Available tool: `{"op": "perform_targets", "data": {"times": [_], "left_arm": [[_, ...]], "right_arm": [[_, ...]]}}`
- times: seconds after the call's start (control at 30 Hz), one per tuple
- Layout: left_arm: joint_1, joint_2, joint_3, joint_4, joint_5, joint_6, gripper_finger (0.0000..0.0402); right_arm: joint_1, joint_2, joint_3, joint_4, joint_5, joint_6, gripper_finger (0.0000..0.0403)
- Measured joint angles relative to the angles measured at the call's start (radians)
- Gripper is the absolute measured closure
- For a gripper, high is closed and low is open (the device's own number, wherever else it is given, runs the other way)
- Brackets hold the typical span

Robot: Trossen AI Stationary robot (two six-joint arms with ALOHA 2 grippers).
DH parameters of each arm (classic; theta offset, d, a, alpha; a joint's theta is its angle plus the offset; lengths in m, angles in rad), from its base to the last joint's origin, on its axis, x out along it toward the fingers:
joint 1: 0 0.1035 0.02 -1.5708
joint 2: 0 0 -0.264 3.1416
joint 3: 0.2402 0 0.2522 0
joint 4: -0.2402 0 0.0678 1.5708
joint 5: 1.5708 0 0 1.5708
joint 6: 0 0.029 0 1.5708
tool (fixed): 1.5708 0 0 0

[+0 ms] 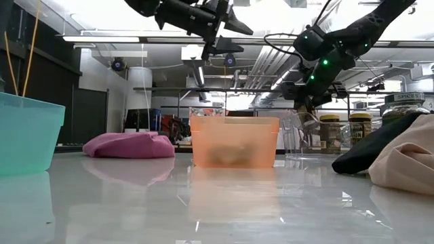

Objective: Sort spices by type
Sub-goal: Put the yellow seasoning bottle into the transparent bin

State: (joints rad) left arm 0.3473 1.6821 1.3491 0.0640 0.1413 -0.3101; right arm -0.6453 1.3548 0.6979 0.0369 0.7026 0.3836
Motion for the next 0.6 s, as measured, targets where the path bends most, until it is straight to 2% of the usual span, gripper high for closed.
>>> {"op": "perform_targets", "data": {"times": [0.6], "left_arm": [[-0.017, 0.0, 0.0, -0.016, 0.002, 0.0, 0.0147]], "right_arm": [[0.022, -0.004, 0.0, -0.128, -0.002, -0.003, 0.0208]]}}
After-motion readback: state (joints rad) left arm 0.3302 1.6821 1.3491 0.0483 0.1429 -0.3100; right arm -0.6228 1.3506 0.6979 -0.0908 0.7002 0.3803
